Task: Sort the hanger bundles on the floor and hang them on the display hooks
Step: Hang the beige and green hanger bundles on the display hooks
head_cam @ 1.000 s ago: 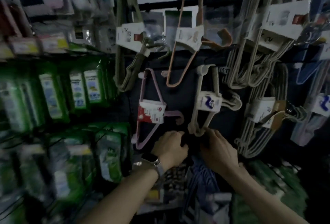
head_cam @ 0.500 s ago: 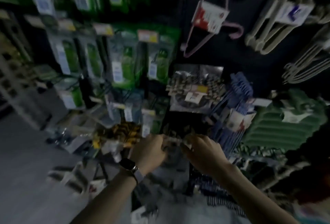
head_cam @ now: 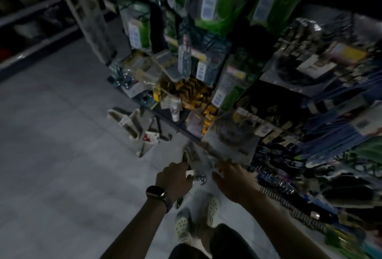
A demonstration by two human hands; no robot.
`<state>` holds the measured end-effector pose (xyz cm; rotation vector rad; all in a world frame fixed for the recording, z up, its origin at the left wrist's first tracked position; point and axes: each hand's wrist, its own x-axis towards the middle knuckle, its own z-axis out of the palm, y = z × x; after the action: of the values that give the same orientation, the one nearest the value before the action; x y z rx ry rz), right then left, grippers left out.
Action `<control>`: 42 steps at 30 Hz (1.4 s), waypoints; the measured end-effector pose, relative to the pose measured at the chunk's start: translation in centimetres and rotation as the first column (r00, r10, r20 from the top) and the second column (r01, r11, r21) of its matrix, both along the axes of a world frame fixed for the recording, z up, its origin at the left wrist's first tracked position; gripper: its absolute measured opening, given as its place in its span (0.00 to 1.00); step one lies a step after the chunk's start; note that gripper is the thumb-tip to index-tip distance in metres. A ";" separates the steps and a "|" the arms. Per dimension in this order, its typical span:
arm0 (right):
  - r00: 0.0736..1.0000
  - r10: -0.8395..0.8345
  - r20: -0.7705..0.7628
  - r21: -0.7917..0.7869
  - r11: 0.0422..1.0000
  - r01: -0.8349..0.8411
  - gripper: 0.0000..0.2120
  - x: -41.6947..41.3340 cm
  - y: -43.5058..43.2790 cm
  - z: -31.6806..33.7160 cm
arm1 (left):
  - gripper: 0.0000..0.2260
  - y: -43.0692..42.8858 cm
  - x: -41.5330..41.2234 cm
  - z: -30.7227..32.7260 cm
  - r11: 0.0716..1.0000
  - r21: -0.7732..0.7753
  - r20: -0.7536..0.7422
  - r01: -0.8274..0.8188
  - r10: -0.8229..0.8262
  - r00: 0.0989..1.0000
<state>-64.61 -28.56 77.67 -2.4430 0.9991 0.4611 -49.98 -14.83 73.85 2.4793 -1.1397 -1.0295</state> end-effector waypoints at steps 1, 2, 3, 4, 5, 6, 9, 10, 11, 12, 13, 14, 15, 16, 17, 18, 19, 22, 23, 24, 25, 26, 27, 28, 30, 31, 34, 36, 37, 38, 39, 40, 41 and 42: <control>1.000 0.014 -0.007 0.013 1.000 -0.013 0.16 0.1 -0.1 -0.9 | 0.19 0.1 0.1 -0.6 1.000 0.022 -0.010 -0.014 0.014 1.000; 1.000 0.026 -0.005 0.026 0.999 -0.026 0.16 0.3 -0.3 -1.9 | 0.21 0.2 0.2 -1.1 0.998 0.057 -0.022 -0.022 0.023 1.000; 0.999 0.033 -0.006 0.040 0.999 -0.033 0.16 0.4 -0.4 -2.9 | 0.21 0.1 0.2 -1.6 0.997 0.076 -0.025 -0.035 0.037 0.999; 0.999 0.035 -0.017 0.055 0.998 -0.034 0.16 0.6 -0.6 -3.8 | 0.21 -0.1 0.3 -1.9 0.992 0.115 -0.033 -0.045 0.049 0.998; 0.999 0.037 -0.027 0.071 0.997 -0.035 0.17 0.9 -0.8 -4.6 | 0.21 -0.4 0.5 -2.2 0.989 0.141 -0.030 -0.049 0.053 0.998; 0.999 0.034 -0.027 0.097 0.995 -0.031 0.17 1.2 -1.1 -5.5 | 0.20 -0.8 0.8 -2.2 0.983 0.173 -0.028 -0.054 0.060 0.998; 0.999 0.026 -0.046 0.215 0.976 -0.015 0.15 2.6 -2.0 -8.4 | 0.20 -2.1 1.9 -3.2 0.969 0.228 -0.025 -0.091 0.099 0.995; 0.997 0.038 -0.061 0.242 0.970 -0.022 0.14 3.1 -2.2 -9.4 | 0.20 -2.5 2.3 -3.7 0.962 0.255 -0.030 -0.100 0.111 0.993; 0.996 0.050 -0.080 0.266 0.964 -0.027 0.14 3.6 -2.3 -10.3 | 0.19 -2.9 2.7 -4.6 0.956 0.273 -0.034 -0.104 0.117 0.993; 0.993 0.051 -0.108 0.294 0.956 -0.017 0.15 4.0 -2.3 -11.3 | 0.19 -3.2 3.0 -5.4 0.948 0.301 -0.041 -0.108 0.126 0.991; 0.990 0.046 -0.136 0.316 0.949 -0.001 0.17 4.3 -2.2 -12.3 | 0.18 -3.4 3.4 -6.5 0.941 0.320 -0.048 -0.112 0.134 0.990; 0.986 0.037 -0.161 0.325 0.946 0.018 0.18 4.6 -2.0 -13.3 | 0.16 -3.6 3.7 -7.5 0.934 0.341 -0.059 -0.109 0.137 0.989; 0.981 0.027 -0.192 0.324 0.945 0.038 0.19 4.9 -1.8 -14.5 | 0.14 -3.8 4.2 -8.9 0.931 0.354 -0.070 -0.093 0.125 0.990; 0.975 0.013 -0.222 0.328 0.943 0.062 0.19 5.3 -1.6 -15.9 | 0.14 -3.8 4.6 -10.4 0.926 0.371 -0.085 -0.073 0.112 0.990; 0.968 0.005 -0.252 0.338 0.937 0.083 0.19 5.6 -1.2 -17.2 | 0.14 -3.6 5.1 -12.0 0.921 0.385 -0.097 -0.058 0.103 0.990; 0.963 -0.009 -0.271 0.351 0.930 0.107 0.20 5.9 -0.8 -18.6 | 0.15 -3.4 5.7 -13.6 0.914 0.403 -0.111 -0.049 0.102 0.989; 0.957 -0.031 -0.288 0.356 0.924 0.137 0.19 6.3 -0.2 -20.2 | 0.17 -3.1 6.3 -15.5 0.909 0.415 -0.115 -0.041 0.097 0.989; 0.954 -0.069 -0.293 0.329 0.929 0.168 0.19 8.8 1.3 -24.9 | 0.18 -2.4 9.1 -21.4 0.897 0.443 -0.132 -0.010 0.076 0.988; 0.951 -0.070 -0.300 0.310 0.936 0.167 0.18 10.1 1.8 -26.7 | 0.18 -2.1 10.4 -23.5 0.896 0.444 -0.135 0.004 0.062 0.989; 0.949 -0.076 -0.304 0.299 0.939 0.172 0.18 11.6 2.3 -28.5 | 0.18 -1.8 11.8 -25.5 0.894 0.448 -0.147 0.020 0.052 0.988; 0.942 -0.086 -0.325 0.294 0.937 0.187 0.17 13.0 2.8 -30.5 | 0.18 -1.4 13.4 -27.5 0.891 0.454 -0.156 0.030 0.046 0.987; 0.939 -0.096 -0.331 0.291 0.936 0.199 0.17 14.6 3.2 -32.8 | 0.18 -1.2 15.2 -29.9 0.890 0.455 -0.154 0.041 0.034 0.987; 0.933 -0.105 -0.343 0.301 0.929 0.215 0.16 16.5 3.6 -35.2 | 0.18 -1.0 17.4 -32.1 0.890 0.453 -0.149 0.056 0.014 0.989; 0.930 -0.125 -0.346 0.311 0.920 0.239 0.16 18.0 3.9 -37.1 | 0.17 -0.9 19.3 -33.9 0.891 0.450 -0.146 0.064 0.003 0.989; 0.927 -0.110 -0.358 0.291 0.930 0.223 0.19 22.5 4.3 -41.0 | 0.17 -0.3 24.1 -37.9 0.899 0.435 -0.105 0.044 0.002 0.994; 0.930 -0.080 -0.360 0.270 0.945 0.185 0.20 24.8 4.3 -42.6 | 0.17 0.0 26.5 -39.8 0.904 0.426 -0.090 0.033 0.006 0.996; 0.935 -0.029 -0.353 0.277 0.952 0.134 0.22 31.5 5.0 -49.4 | 0.16 1.8 33.8 -46.4 0.909 0.416 -0.036 0.002 0.015 0.999; 0.935 -0.018 -0.353 0.275 0.954 0.122 0.23 35.3 5.4 -54.4 | 0.19 2.8 37.6 -50.7 0.895 0.445 -0.019 -0.016 0.028 0.999; 0.934 -0.013 -0.357 0.272 0.955 0.118 0.23 37.0 5.7 -56.6 | 0.20 3.3 39.3 -52.7 0.890 0.456 -0.024 -0.027 0.043 0.999; 0.936 -0.011 -0.351 0.267 0.957 0.112 0.22 38.5 5.9 -58.7 | 0.20 3.6 40.8 -54.6 0.888 0.458 -0.028 -0.036 0.055 0.998; 0.935 -0.006 -0.355 0.264 0.959 0.107 0.22 40.1 5.9 -60.4 | 0.21 3.9 42.3 -56.4 0.889 0.456 -0.033 -0.040 0.061 0.998; 0.936 0.000 -0.352 0.262 0.960 0.098 0.21 41.7 5.9 -62.0 | 0.21 4.0 43.6 -58.1 0.893 0.449 -0.033 -0.044 0.066 0.997; 0.937 0.006 -0.350 0.262 0.961 0.092 0.20 43.1 5.9 -63.5 | 0.21 3.9 44.9 -59.7 0.897 0.440 -0.027 -0.054 0.073 0.997; 0.939 0.012 -0.344 0.266 0.960 0.085 0.20 44.4 5.8 -65.1 | 0.20 3.7 46.2 -61.3 0.902 0.426 -0.020 -0.066 0.082 0.996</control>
<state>-20.19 -22.77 12.60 -2.1296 1.0335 0.9720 -3.81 -11.15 12.54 2.7863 -0.8720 -1.4255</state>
